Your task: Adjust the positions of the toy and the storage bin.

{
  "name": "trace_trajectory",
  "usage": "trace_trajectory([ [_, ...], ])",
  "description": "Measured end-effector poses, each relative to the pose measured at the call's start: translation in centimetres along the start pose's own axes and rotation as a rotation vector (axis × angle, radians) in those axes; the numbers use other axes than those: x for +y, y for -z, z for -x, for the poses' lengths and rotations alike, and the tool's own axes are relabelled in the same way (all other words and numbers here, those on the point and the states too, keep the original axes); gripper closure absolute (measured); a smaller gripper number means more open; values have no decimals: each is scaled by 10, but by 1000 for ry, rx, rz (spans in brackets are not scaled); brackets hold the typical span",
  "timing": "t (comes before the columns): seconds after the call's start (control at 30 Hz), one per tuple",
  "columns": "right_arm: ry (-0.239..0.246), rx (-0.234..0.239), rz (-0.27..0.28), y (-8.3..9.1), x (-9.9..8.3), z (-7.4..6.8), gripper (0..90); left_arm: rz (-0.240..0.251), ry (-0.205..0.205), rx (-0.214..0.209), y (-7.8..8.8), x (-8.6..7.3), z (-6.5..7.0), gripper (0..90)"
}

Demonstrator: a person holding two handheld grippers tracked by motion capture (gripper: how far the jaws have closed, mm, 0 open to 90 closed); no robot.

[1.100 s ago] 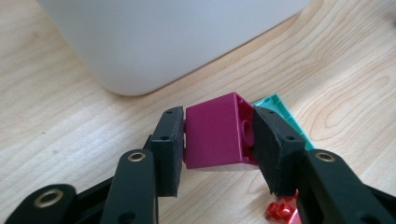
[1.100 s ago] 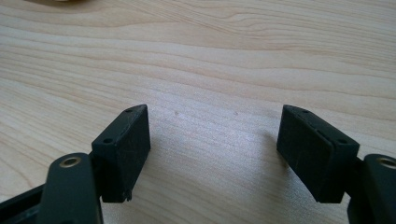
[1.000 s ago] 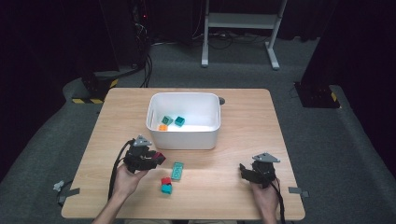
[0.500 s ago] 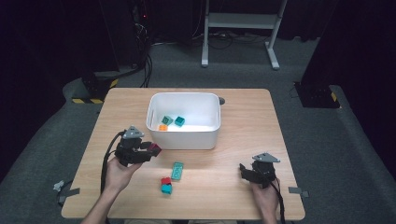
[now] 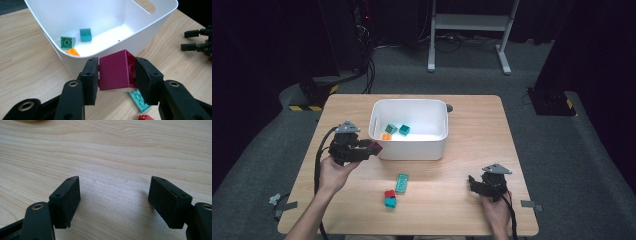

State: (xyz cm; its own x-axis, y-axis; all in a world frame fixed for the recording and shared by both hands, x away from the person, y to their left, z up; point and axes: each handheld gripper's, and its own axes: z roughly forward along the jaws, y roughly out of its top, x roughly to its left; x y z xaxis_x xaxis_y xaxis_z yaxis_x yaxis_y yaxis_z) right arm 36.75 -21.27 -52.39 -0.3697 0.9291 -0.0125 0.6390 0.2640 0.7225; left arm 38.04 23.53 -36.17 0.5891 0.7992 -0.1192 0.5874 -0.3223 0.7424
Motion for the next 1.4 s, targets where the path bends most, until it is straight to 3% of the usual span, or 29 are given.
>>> trace_trajectory([
  [0.2,0,0,0,0,0,0,257,-1,-10,7,-1,13,-4,552],
  [0.43,0,1,0,0,0,0,257,16,20,-12,-2,27,-12,566],
  [0.7,0,0,0,0,0,0,257,18,14,-7,-8,47,-15,566],
  [1.0,0,1,0,0,0,0,257,-7,10,12,-26,69,-18,567],
  [1.4,0,1,0,0,0,0,257,-38,39,23,-54,77,-23,566],
])
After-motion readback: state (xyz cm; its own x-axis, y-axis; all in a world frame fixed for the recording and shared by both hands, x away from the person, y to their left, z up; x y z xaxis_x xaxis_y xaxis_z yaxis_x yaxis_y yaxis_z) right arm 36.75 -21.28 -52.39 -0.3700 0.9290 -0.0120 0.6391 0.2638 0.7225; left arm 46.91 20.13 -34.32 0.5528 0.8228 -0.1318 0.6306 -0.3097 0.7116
